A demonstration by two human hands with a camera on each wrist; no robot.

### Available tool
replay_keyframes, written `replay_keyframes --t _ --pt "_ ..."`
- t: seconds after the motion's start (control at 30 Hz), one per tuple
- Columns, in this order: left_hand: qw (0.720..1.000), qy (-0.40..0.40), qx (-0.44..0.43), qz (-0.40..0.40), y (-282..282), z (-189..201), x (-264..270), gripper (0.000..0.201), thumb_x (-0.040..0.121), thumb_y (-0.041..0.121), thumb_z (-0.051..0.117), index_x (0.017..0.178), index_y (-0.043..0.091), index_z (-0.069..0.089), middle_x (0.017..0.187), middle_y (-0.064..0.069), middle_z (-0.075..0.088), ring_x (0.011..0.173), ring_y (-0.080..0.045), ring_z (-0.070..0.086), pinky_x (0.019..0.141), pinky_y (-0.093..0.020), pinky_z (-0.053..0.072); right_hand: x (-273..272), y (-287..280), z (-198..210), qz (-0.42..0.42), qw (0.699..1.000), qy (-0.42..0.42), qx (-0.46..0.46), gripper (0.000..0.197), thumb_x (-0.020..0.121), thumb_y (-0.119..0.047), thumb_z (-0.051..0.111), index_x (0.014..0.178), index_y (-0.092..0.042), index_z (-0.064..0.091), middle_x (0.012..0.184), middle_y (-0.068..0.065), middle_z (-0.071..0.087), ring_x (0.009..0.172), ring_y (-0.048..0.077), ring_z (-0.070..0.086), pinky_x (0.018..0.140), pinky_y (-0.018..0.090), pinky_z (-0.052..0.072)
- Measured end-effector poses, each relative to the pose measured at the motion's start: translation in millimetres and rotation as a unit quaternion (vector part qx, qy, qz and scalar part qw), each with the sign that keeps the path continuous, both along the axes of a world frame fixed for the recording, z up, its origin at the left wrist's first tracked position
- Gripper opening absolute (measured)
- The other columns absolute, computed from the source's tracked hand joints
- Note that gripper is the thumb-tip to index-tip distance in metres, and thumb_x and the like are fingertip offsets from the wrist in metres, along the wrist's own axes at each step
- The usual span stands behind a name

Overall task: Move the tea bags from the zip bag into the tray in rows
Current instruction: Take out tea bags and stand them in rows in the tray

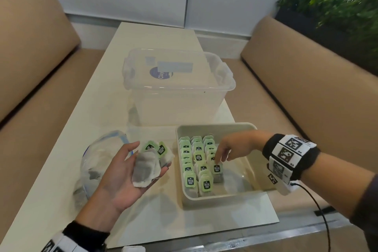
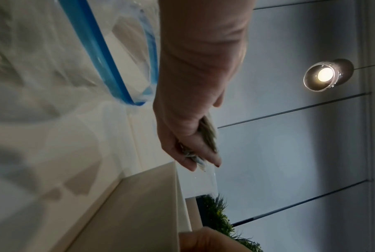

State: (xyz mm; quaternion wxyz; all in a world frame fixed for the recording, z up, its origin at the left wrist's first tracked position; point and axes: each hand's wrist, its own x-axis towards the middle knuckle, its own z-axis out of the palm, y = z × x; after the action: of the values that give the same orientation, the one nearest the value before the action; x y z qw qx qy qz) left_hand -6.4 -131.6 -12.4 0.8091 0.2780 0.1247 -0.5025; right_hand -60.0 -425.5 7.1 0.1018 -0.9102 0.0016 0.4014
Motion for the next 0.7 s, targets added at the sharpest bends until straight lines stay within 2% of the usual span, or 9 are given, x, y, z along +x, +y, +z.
replay_keyframes --t 0.03,0.1,0.2,0.27,0.37,0.43,0.5,0.57,0.7 --pt "1.0 0.009 -0.01 -0.001 0 -1 1 0.082 0.035 0.014 0.091 0.11 0.002 0.06 0.12 -0.022 0.061 0.106 -0.043 0.062 0.065 -0.048 0.059 0 1 5 -0.001 1.0 -0.011 -0.006 0.042 0.087 -0.005 0.05 0.12 -0.028 0.062 0.117 -0.006 0.066 0.102 0.004 0.06 0.097 0.027 0.045" --pt "0.999 0.019 -0.035 -0.001 -4 0 1 0.078 0.032 0.012 0.092 0.104 -0.001 0.064 0.117 -0.023 0.062 0.106 -0.045 0.062 0.062 -0.051 0.058 3 10 20 -0.005 0.997 -0.081 0.006 0.037 0.088 -0.009 0.054 0.118 -0.027 0.063 0.114 -0.011 0.062 0.101 0.004 0.06 0.095 0.028 0.047" --pt "0.999 0.019 -0.029 -0.006 -14 7 0 0.037 0.073 0.026 0.07 0.099 0.001 0.063 0.112 -0.02 0.061 0.097 -0.042 0.065 0.061 -0.049 0.058 7 45 46 -0.008 0.954 -0.278 0.114 0.025 0.089 -0.013 0.059 0.112 -0.019 0.065 0.106 -0.006 0.059 0.093 0.005 0.059 0.084 0.02 0.05" --pt "1.0 0.005 -0.011 -0.007 -20 6 -1 0.041 0.086 0.036 0.051 0.105 0.001 0.061 0.107 -0.021 0.063 0.091 -0.042 0.067 0.067 -0.05 0.059 7 76 62 0.034 0.916 -0.354 0.186 0.021 0.089 -0.018 0.062 0.11 -0.018 0.066 0.105 0.0 0.06 0.091 0.007 0.059 0.081 0.017 0.048" --pt "1.0 -0.019 -0.003 -0.002 -26 9 -4 0.044 0.089 0.038 0.045 0.11 0.002 0.059 0.108 -0.021 0.064 0.09 -0.036 0.064 0.072 -0.046 0.058 4 114 68 0.125 0.897 -0.387 0.174 0.021 0.086 -0.03 0.065 0.103 -0.018 0.068 0.099 0.001 0.062 0.09 0.014 0.057 0.081 0.027 0.048" --pt "0.999 -0.047 0.025 0.004 -28 10 -5 0.039 0.093 0.038 0.04 0.1 0.006 0.062 0.09 -0.016 0.067 0.074 -0.028 0.066 0.066 -0.037 0.055 3 131 63 0.181 0.895 -0.394 0.105 0.024 0.08 -0.041 0.068 0.094 -0.021 0.069 0.091 -0.003 0.062 0.087 0.017 0.054 0.071 0.033 0.046" --pt "0.996 -0.073 0.054 0.006 -29 10 -6 0.041 0.095 0.041 0.037 0.095 0.01 0.064 0.072 -0.011 0.065 0.06 -0.021 0.066 0.06 -0.03 0.05 3 141 58 0.23 0.881 -0.412 0.028 0.03 0.074 -0.05 0.069 0.087 -0.023 0.068 0.085 -0.006 0.062 0.084 0.017 0.052 0.063 0.028 0.037" --pt "0.995 -0.08 0.06 0.014 -28 11 -7 0.042 0.095 0.042 0.035 0.096 0.011 0.063 0.067 -0.01 0.062 0.058 -0.019 0.064 0.058 -0.027 0.049 2 144 55 0.242 0.877 -0.416 0.005 0.032 0.073 -0.052 0.068 0.086 -0.023 0.067 0.082 -0.005 0.061 0.081 0.017 0.052 0.062 0.027 0.035" --pt "0.996 -0.066 0.05 0.033 -25 14 -6 0.039 0.095 0.039 0.038 0.095 0.01 0.065 0.067 -0.008 0.063 0.054 -0.02 0.064 0.05 -0.023 0.051 -2 148 55 0.241 0.883 -0.402 0.009 0.02 0.072 -0.041 0.061 0.074 -0.023 0.069 0.068 -0.005 0.062 0.068 0.02 0.056 0.058 0.029 0.046"
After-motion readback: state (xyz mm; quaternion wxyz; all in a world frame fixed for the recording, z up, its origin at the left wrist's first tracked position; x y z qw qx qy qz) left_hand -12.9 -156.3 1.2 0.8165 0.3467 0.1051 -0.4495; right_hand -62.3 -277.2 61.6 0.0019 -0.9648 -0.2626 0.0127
